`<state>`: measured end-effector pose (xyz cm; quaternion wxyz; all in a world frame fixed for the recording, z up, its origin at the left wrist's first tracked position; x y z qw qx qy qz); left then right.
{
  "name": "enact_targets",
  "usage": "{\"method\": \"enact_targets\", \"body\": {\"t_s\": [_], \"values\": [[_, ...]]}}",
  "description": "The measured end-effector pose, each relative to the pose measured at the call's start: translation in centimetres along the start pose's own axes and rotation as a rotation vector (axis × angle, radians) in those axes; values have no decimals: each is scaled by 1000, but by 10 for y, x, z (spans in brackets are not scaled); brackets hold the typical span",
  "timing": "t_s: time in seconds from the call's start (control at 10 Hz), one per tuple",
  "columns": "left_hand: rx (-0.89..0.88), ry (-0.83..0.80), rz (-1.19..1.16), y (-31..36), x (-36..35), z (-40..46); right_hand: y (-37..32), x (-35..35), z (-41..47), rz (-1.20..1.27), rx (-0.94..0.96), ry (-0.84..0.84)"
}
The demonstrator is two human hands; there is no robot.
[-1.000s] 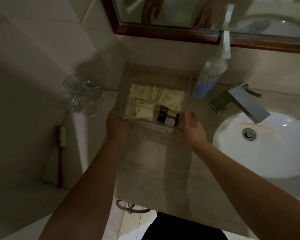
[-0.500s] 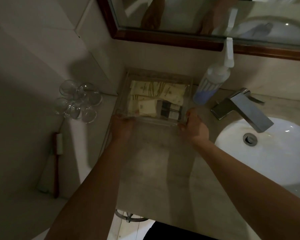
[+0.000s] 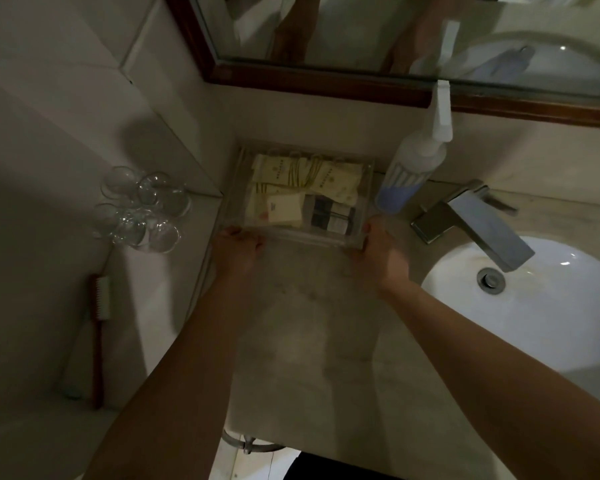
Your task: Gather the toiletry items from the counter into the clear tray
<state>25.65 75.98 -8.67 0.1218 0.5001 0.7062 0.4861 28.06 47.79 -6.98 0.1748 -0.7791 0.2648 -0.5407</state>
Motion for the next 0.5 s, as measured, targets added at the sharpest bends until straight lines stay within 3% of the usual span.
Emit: {"method": "enact_targets", "body": {"t_s": [0.5], "values": [[-91,-196,124,15,-15,-87,4,41,-67,98,-20,57]]}}
Point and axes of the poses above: each hand's wrist, its own z-axis towards the middle knuckle, its own x-axis out of the back of the hand, y = z × x, the point moved 7 cm from there along z, towards the middle knuckle, and after that the axes turned 2 degrees about -z, right-handed, at the moved point
